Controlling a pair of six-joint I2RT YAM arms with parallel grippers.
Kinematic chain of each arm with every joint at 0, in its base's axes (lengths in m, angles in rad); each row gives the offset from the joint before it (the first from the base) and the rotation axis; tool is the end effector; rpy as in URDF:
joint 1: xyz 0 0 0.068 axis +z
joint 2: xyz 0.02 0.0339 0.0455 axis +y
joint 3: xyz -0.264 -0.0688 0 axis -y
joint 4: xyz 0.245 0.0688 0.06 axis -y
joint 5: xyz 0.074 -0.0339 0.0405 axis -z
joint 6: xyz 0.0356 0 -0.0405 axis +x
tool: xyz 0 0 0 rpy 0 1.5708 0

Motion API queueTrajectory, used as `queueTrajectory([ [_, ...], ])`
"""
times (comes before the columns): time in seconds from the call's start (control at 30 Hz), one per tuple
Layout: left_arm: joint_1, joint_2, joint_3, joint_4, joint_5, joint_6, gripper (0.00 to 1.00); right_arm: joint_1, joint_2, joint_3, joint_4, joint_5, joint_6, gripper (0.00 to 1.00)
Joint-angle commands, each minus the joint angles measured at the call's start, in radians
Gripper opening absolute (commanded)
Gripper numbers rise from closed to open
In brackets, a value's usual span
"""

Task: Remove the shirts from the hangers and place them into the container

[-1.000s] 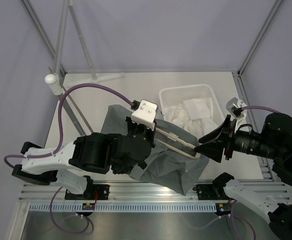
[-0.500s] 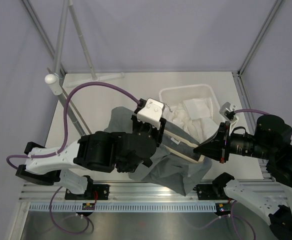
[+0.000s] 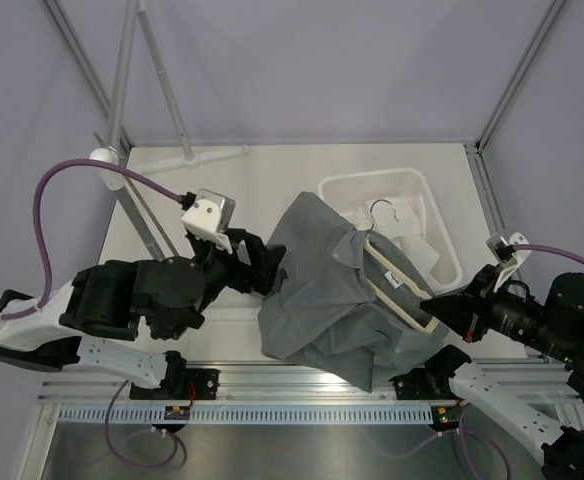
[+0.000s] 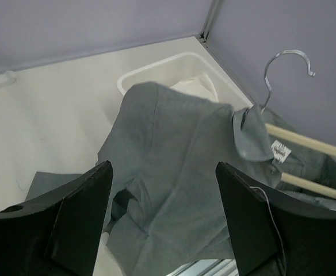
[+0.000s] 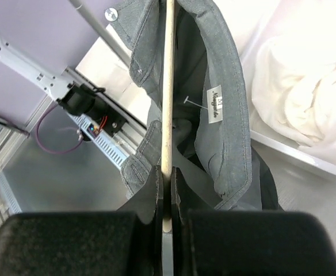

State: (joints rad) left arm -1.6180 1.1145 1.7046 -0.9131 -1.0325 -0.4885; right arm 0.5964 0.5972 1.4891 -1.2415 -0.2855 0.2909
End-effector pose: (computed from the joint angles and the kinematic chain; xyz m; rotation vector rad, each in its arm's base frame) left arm 0.0229 -0.1626 0.5074 0.3111 1.7404 -0.5642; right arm 0.0030 0.0142 0.4533 -0.5016 1.9402 0.8578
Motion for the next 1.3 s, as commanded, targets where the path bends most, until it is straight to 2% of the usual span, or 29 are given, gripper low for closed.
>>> queueTrajectory([
  [0.0, -0.005, 0.021, -0.13, 0.075, 0.092, -0.065, 0.77, -0.001, -0.017, 0.007, 0.085, 0.092, 0.051, 0.0],
  [0.1, -0.011, 0.062, -0.146, 0.152, 0.236, -0.038, 0.77, -0.001, -0.013, -0.029, 0.173, 0.129, 0.076, 0.0],
  [0.13, -0.022, 0.076, -0.145, 0.17, 0.244, -0.027, 0.77, -0.001, -0.014, -0.055, 0.207, 0.128, 0.083, 0.0],
  [0.2, -0.043, 0.128, -0.129, 0.145, 0.21, -0.025, 0.78, -0.001, 0.006, -0.032, 0.252, 0.164, 0.093, 0.0],
  [0.23, -0.043, 0.149, -0.097, 0.114, 0.186, -0.038, 0.79, -0.001, 0.025, 0.041, 0.246, 0.184, 0.093, 0.0],
  [0.37, -0.043, 0.244, -0.001, -0.175, 0.013, -0.191, 0.82, 0.0, 0.18, 0.255, 0.122, 0.186, 0.087, 0.0],
  [0.43, -0.043, 0.283, 0.018, -0.269, -0.053, -0.252, 0.84, -0.001, 0.208, 0.273, 0.094, 0.145, 0.086, 0.0],
  [0.47, -0.043, 0.291, 0.021, -0.353, -0.069, -0.33, 0.85, -0.003, 0.217, 0.26, 0.083, 0.12, 0.094, 0.0],
  [0.63, -0.042, 0.219, -0.08, -0.385, -0.124, -0.442, 0.87, -0.003, 0.198, 0.23, -0.007, 0.135, 0.086, 0.0],
  [0.73, -0.023, 0.157, -0.154, -0.36, -0.139, -0.463, 0.9, -0.001, 0.155, 0.256, -0.071, 0.144, 0.085, 0.0],
  [0.8, 0.013, 0.096, -0.201, -0.322, -0.129, -0.418, 0.93, -0.001, 0.128, 0.275, -0.117, 0.123, 0.074, 0.0],
  [0.87, 0.05, 0.056, -0.241, -0.214, -0.077, -0.279, 0.95, -0.001, 0.104, 0.304, -0.156, 0.066, 0.062, 0.0],
  [0.93, 0.061, -0.031, -0.333, -0.095, 0.024, -0.143, 0.96, -0.001, 0.092, 0.332, -0.176, -0.036, 0.045, 0.0],
  [0.97, 0.064, -0.069, -0.37, 0.019, 0.061, -0.028, 0.96, -0.001, 0.082, 0.341, -0.196, -0.067, 0.041, 0.0],
  [1.07, 0.064, -0.24, -0.497, 0.197, 0.23, 0.097, 0.96, -0.001, 0.069, 0.373, -0.243, -0.159, 0.018, 0.0],
  [1.1, 0.064, -0.318, -0.525, 0.233, 0.267, 0.111, 0.96, -0.001, 0.064, 0.375, -0.248, -0.173, 0.014, 0.0],
  [1.17, 0.064, -0.372, -0.589, 0.322, 0.373, 0.151, 0.97, 0.0, 0.044, 0.359, -0.242, -0.225, 0.019, 0.0],
  [1.27, 0.064, -0.378, -0.582, 0.315, 0.42, 0.162, 0.98, 0.0, 0.017, 0.324, -0.228, -0.28, 0.027, 0.0],
])
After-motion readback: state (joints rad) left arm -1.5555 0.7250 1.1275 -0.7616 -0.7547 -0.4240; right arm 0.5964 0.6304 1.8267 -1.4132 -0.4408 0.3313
